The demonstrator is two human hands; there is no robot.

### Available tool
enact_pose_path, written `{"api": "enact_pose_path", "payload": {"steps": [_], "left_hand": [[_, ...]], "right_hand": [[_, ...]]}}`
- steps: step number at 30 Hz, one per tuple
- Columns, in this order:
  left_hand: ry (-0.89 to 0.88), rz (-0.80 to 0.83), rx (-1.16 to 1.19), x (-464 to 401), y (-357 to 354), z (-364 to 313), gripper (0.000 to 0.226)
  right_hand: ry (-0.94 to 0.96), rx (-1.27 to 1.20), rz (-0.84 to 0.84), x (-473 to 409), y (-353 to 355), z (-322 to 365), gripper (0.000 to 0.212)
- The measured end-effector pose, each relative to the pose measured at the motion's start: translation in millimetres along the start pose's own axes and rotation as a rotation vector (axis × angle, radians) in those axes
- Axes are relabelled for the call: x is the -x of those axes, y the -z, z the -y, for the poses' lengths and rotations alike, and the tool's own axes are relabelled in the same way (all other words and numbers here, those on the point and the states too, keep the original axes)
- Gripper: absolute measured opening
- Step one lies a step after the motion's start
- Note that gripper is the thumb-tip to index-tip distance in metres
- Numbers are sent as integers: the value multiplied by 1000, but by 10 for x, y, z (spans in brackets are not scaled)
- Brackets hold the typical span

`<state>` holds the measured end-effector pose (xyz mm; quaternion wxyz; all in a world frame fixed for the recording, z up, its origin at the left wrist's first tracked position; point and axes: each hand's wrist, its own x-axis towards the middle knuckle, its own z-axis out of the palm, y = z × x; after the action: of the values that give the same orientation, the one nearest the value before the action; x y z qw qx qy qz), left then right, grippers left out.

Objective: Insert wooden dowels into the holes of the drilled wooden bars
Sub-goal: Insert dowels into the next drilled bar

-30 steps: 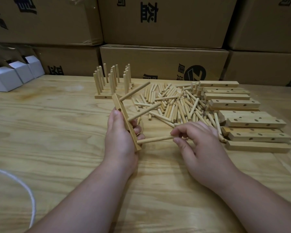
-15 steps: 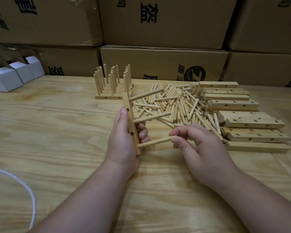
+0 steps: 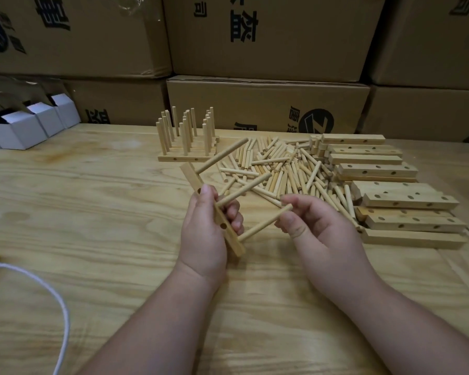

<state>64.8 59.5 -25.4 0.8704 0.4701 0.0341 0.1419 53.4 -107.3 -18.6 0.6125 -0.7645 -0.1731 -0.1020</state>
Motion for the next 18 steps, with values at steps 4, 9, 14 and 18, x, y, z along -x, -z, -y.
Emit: {"api": "enact_pose_path", "payload": {"steps": [4,9,14,18], "left_hand": [[-28,-41,26,139,10,-10,30],[-111,-16,-136,236,-53,-10,31],[-137,1,-216,201,-111,103,26],[-136,42,-213,154,-153,148,25]], "right_hand": [[-101,-61,3,3,-7,-7,52],[-59,79,142,19,-13,-14,19],[-21,-43,124,11,13,4,15],[-56,-36,118,-7,-19,-18,17]]}}
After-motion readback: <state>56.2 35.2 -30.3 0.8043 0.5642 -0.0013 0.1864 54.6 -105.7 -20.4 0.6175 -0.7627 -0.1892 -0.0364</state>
